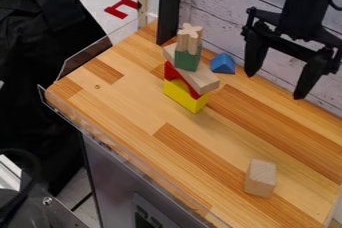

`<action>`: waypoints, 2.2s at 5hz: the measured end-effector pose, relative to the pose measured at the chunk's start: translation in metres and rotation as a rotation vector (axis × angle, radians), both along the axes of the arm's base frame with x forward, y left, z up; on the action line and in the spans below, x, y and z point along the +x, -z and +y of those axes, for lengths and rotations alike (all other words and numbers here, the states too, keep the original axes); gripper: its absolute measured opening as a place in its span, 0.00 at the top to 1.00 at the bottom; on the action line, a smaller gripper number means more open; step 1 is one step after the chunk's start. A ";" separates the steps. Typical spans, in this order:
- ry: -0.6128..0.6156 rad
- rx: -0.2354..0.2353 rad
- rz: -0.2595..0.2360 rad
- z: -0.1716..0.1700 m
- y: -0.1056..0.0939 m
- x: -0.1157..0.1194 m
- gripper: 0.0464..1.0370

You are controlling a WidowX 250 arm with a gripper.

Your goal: Place the block on top of the plus

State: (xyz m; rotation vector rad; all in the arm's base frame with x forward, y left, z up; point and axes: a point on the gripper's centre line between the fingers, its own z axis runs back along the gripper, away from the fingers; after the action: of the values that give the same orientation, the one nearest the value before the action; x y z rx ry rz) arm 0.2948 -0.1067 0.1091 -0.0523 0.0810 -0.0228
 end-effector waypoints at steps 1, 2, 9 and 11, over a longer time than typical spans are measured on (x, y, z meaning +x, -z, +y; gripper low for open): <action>-0.057 -0.013 -0.023 -0.010 0.003 -0.008 0.04; -0.106 -0.026 -0.009 -0.015 0.013 -0.015 0.04; -0.270 -0.008 0.100 -0.032 0.048 -0.034 0.04; -0.311 0.009 0.153 -0.020 0.056 -0.044 0.04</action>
State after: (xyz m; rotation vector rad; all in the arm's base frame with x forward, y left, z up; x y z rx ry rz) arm 0.2508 -0.1263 0.0528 -0.0576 0.2256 0.2927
